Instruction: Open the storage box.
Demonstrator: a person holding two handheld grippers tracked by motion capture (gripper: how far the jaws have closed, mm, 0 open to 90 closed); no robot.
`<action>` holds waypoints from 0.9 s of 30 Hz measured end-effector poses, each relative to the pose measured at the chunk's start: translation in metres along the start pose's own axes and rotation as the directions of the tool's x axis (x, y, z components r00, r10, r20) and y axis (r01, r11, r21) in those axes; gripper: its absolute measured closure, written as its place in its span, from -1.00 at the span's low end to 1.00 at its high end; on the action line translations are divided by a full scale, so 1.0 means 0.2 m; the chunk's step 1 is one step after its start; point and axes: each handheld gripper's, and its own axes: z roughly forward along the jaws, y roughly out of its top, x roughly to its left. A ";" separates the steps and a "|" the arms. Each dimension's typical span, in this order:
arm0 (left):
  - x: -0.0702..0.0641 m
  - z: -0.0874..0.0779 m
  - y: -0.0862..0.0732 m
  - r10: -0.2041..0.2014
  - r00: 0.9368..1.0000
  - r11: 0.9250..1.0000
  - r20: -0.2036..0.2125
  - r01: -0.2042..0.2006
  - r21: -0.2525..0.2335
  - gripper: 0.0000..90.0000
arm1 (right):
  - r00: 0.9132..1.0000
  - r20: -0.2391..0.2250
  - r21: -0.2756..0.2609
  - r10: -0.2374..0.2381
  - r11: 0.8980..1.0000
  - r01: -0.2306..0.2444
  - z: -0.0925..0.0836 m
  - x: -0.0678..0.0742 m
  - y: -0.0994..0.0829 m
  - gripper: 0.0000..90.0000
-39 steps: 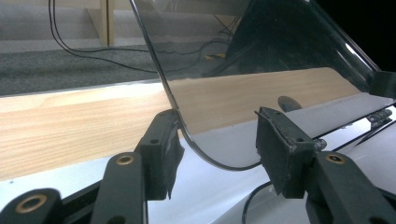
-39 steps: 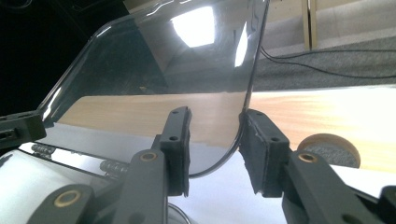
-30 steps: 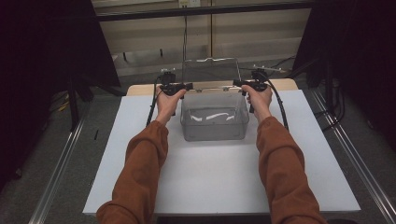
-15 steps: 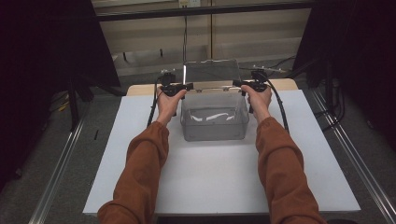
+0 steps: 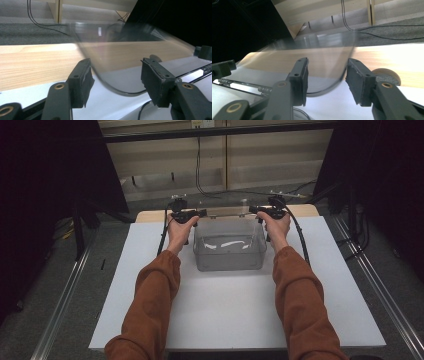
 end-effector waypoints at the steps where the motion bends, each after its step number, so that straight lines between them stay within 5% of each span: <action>1: 0.00 0.00 0.00 0.005 1.000 1.000 0.026 -0.005 -0.014 -0.02 | 1.000 -0.002 -0.004 -0.003 1.000 0.003 0.00 0.00 0.00 0.31; 3: -0.03 0.01 0.00 0.033 0.999 0.999 0.007 -0.033 -0.015 0.02 | 0.996 -0.091 -0.020 0.024 0.999 -0.025 0.00 0.00 0.00 0.19; 5: -0.04 0.02 -0.01 0.037 0.999 0.999 0.012 -0.036 -0.028 -0.10 | 0.999 0.013 -0.045 -0.050 0.998 0.051 0.00 0.02 0.00 0.05; 7: -0.04 0.02 -0.01 0.060 0.998 0.998 0.005 -0.059 -0.034 -0.09 | 0.999 -0.020 -0.047 -0.033 0.998 0.032 0.01 0.01 -0.01 0.05; 11: -0.02 0.00 0.00 0.063 0.998 0.996 0.002 -0.063 -0.061 -0.23 | 0.997 -0.031 -0.085 -0.074 0.994 0.071 -0.01 0.01 -0.02 0.00; 21: -0.04 -0.04 0.00 0.130 0.992 0.987 -0.008 -0.130 -0.094 -0.55 | 0.982 -0.012 -0.111 -0.186 0.977 0.184 -0.06 0.04 -0.01 -0.31; 27: -0.07 -0.08 0.01 0.171 0.985 0.978 -0.020 -0.172 -0.117 -0.67 | 0.977 -0.001 -0.119 -0.212 0.970 0.211 -0.07 0.08 -0.01 -0.58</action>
